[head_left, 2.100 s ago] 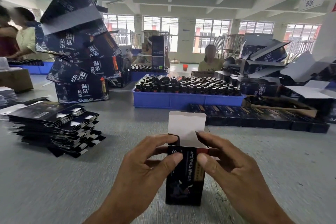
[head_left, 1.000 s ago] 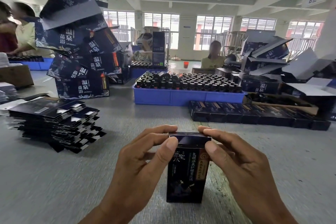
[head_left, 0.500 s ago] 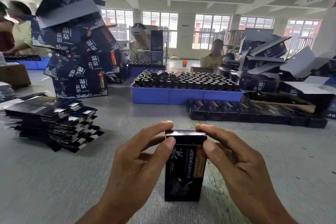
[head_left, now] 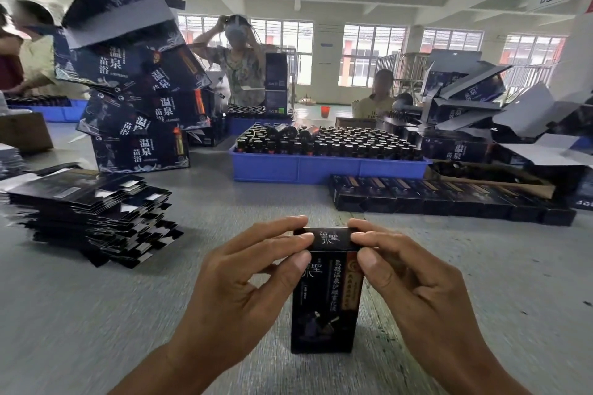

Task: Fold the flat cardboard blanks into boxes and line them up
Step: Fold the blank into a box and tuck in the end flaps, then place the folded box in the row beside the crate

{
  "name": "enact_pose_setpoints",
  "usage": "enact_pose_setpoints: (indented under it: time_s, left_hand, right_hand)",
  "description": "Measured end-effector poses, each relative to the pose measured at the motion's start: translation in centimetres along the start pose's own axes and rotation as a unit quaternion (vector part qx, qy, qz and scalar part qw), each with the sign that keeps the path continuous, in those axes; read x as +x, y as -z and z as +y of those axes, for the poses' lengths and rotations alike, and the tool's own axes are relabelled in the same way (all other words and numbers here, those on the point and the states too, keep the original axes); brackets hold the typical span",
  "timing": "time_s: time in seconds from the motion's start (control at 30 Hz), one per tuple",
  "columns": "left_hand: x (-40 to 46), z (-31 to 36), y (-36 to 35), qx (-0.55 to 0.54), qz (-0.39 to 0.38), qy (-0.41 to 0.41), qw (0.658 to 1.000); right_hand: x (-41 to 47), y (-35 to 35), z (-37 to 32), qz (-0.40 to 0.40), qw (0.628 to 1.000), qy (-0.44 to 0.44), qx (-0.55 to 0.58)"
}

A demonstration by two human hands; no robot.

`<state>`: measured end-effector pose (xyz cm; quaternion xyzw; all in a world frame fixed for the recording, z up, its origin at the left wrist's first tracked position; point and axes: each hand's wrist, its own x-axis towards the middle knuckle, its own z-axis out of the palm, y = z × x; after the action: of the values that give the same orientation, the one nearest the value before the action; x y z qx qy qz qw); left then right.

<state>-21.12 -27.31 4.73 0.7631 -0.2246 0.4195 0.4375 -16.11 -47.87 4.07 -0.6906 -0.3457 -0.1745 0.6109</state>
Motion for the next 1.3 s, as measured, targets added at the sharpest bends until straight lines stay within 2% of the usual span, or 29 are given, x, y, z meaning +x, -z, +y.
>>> enact_pose_setpoints:
  time_s: [0.23,0.33,0.4,0.47,0.57,0.63,0.7,0.83,0.97,1.13,1.2,1.3]
  left_hand:
    - [0.1,-0.1,-0.2,0.016,-0.009,-0.009,1.000]
    - [-0.5,-0.7,-0.3,0.029,-0.038,0.007,0.999]
    - [-1.2,-1.3,-0.4,0.028,-0.077,0.057,0.995]
    - [-1.3,-1.8,-0.4,-0.004,-0.099,0.134,0.986]
    - [-1.0,-2.9,-0.2,-0.075,-0.054,0.228,0.969]
    - [-0.8,-3.6,0.1,-0.113,-0.030,0.278,0.953]
    - [-0.8,-4.1,0.3,-0.113,-0.022,0.313,0.943]
    - [-0.8,-5.1,0.9,0.034,-0.012,0.351,0.936]
    - [-1.1,-6.8,1.7,0.215,-0.079,0.362,0.904]
    - [-1.4,-7.5,1.1,0.316,-0.159,0.336,0.873]
    - [-1.7,-7.8,0.9,0.342,-0.182,0.322,0.864]
    - [-2.0,-8.3,0.6,0.369,-0.209,0.308,0.852]
  right_hand:
    - [0.0,-0.3,0.3,0.012,0.997,0.030,-0.073]
    - [-0.1,-0.5,0.1,0.013,0.996,0.022,-0.088]
    - [-0.1,-0.6,0.2,-0.002,0.995,-0.003,-0.102]
    - [-0.1,-0.9,0.7,-0.045,0.990,-0.071,-0.113]
    - [-0.4,-1.5,2.0,-0.130,0.965,-0.193,-0.122]
    - [-0.4,-1.8,2.7,-0.160,0.955,-0.214,-0.130]
    - [-0.3,-1.9,2.9,-0.154,0.952,-0.227,-0.135]
    - [0.1,-1.5,3.4,-0.128,0.945,-0.222,-0.202]
    - [0.1,-0.7,3.6,-0.160,0.931,-0.161,-0.287]
    - [0.7,-1.6,4.4,-0.232,0.884,-0.079,-0.399]
    - [1.5,-2.3,5.0,-0.235,0.870,-0.054,-0.431]
    - [3.6,-3.3,6.7,-0.210,0.869,-0.022,-0.447]
